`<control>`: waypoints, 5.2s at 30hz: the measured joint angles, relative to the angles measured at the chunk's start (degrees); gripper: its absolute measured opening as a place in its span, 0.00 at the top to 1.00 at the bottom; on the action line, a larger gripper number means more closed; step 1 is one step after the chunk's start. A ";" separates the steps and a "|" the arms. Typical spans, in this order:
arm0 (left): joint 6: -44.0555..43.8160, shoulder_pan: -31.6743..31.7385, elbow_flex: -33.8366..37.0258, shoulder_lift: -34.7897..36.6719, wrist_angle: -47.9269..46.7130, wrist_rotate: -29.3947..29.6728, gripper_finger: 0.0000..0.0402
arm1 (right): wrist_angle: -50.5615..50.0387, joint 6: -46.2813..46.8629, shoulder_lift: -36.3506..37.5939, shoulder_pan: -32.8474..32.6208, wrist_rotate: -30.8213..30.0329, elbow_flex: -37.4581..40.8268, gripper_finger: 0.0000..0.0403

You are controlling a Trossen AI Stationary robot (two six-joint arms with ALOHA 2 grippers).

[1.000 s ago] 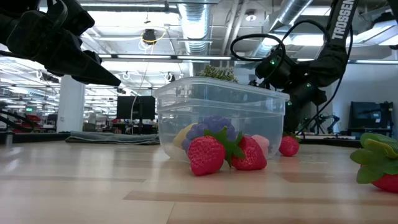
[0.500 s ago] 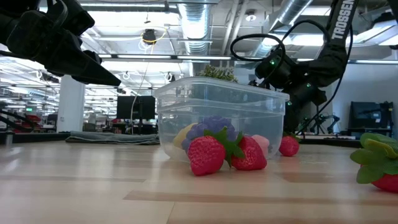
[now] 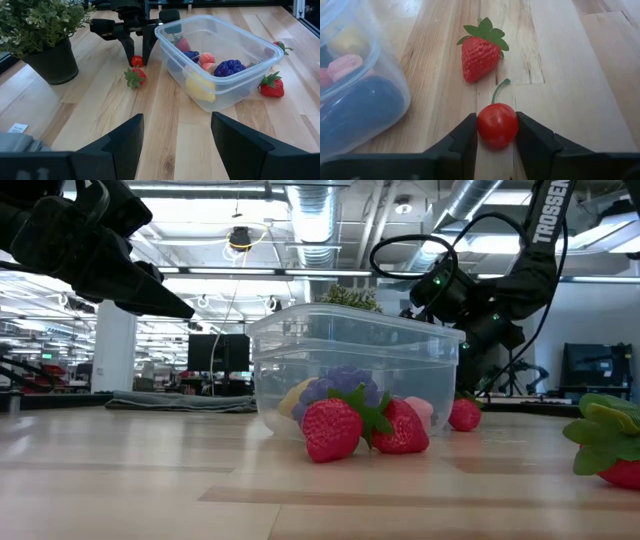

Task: Pick and placing Produce into tupperware
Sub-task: Put the cherry into the transparent, then put the red strawberry into the transparent bin

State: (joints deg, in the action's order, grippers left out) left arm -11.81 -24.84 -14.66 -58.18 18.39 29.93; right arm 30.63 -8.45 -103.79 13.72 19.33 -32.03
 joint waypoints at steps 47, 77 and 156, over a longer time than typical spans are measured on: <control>0.04 0.02 0.00 -0.01 0.17 0.17 0.44 | -22.91 -1.15 35.17 -5.09 0.15 0.15 0.66; -0.63 0.02 0.00 0.00 0.90 0.50 0.44 | -13.03 -0.08 35.04 -23.13 -7.43 0.11 0.65; 13.72 24.41 7.13 -0.08 15.96 -17.94 0.44 | -42.76 4.92 54.54 -19.93 -24.08 0.93 0.61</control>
State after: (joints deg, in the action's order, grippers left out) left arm 1.90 -0.43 -7.53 -58.26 34.36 11.99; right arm -12.12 -3.53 -49.25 -6.22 -4.75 -31.11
